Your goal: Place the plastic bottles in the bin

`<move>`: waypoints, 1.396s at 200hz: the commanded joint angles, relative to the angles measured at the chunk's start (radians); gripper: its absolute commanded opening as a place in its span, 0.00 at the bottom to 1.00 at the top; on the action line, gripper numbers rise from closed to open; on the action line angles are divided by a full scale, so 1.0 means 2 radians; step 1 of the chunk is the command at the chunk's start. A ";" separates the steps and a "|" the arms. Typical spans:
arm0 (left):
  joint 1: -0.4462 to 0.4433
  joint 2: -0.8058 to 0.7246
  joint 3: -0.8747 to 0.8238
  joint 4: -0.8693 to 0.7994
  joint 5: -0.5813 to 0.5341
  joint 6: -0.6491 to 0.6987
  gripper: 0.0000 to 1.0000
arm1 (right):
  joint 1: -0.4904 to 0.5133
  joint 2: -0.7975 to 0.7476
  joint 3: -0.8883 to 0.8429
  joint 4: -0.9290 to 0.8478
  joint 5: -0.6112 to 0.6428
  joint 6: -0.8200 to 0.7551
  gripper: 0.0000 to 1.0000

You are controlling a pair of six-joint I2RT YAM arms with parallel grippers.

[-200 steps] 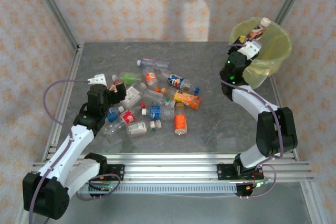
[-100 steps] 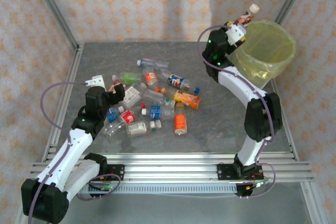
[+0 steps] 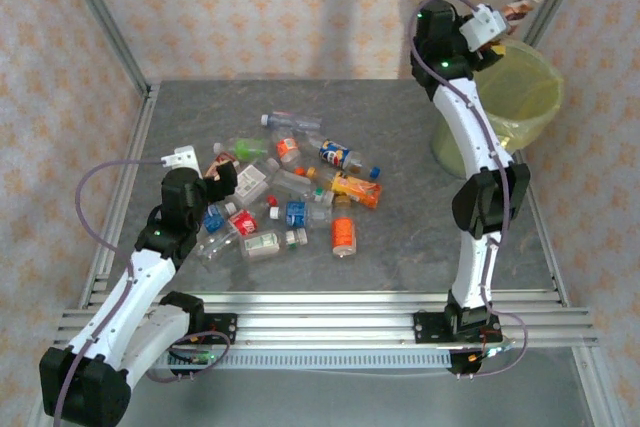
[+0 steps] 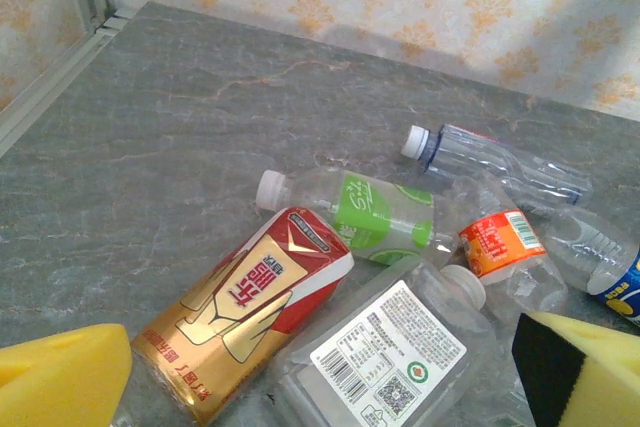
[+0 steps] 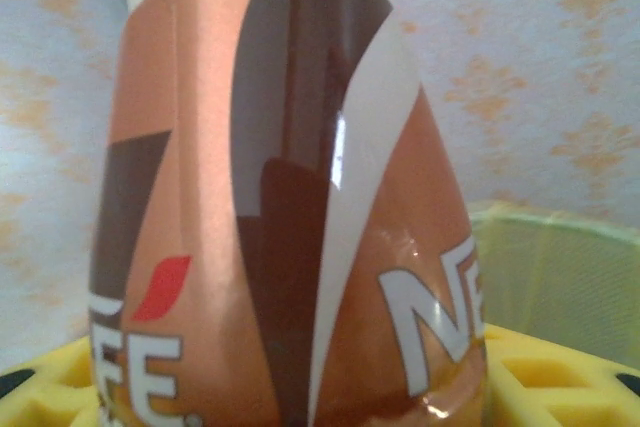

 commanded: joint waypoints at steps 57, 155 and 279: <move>-0.005 -0.010 -0.007 -0.012 0.008 -0.007 1.00 | 0.009 0.044 0.000 -0.047 0.070 -0.017 0.32; -0.005 -0.011 -0.010 -0.013 0.008 -0.003 1.00 | -0.003 0.078 0.038 -0.102 0.114 0.030 0.52; -0.005 -0.016 -0.008 -0.016 0.004 -0.003 1.00 | -0.003 0.111 0.119 -0.154 0.011 -0.023 0.87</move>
